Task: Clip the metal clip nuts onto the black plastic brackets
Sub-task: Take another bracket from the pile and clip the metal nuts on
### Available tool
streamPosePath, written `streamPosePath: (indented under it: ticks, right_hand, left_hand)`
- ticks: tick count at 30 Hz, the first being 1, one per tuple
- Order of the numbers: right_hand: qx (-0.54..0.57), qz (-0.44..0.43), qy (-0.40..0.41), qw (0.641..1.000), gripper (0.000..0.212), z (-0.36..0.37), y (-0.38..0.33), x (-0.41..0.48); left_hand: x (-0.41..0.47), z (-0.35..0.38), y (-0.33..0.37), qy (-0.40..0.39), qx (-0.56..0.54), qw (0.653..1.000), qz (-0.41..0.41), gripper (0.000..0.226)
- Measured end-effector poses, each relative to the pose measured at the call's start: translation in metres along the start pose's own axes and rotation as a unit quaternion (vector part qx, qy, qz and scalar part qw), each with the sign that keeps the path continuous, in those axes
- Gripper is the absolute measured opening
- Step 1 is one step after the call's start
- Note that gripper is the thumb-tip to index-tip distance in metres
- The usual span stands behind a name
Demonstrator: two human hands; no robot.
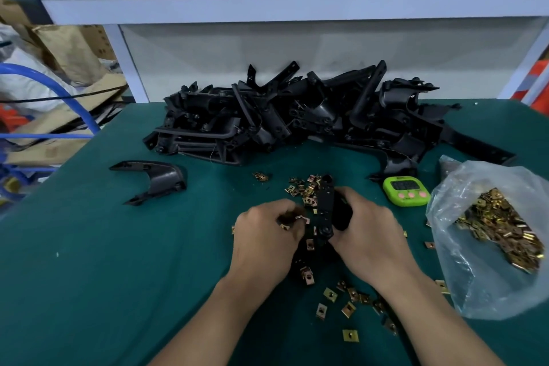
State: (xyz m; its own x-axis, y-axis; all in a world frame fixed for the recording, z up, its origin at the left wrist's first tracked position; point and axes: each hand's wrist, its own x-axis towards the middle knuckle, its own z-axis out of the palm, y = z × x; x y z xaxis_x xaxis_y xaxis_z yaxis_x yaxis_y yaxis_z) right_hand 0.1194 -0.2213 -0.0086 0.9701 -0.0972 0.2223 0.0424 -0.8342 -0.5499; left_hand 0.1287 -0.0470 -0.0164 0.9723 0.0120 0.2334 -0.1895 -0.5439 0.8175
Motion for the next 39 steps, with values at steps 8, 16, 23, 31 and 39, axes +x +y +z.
streamPosePath:
  ticks: [8,16,23,31,39]
  right_hand:
    - [-0.005,-0.013,-0.016,1.0,0.045,0.001,-0.002,-0.002]
    - [0.025,-0.008,-0.033,0.999,0.043,0.0,-0.002,-0.002]
    - [0.051,-0.019,-0.028,0.998,0.046,-0.002,-0.003,-0.004]
    - [0.028,-0.041,-0.023,0.998,0.061,-0.005,-0.007,-0.007]
    - [0.017,-0.034,-0.017,0.999,0.065,-0.005,-0.006,-0.006]
  left_hand:
    - [0.008,-0.005,-0.003,0.03,-0.132,0.99,-0.028,0.022]
    - [0.005,-0.009,-0.002,0.047,-0.138,0.989,-0.034,0.028]
    - [0.004,-0.007,0.002,0.012,-0.22,0.972,-0.085,0.017]
    - [0.006,-0.012,0.009,-0.015,-0.4,0.907,-0.131,0.016]
    - [0.006,-0.017,0.009,-0.093,-0.446,0.878,-0.147,0.022]
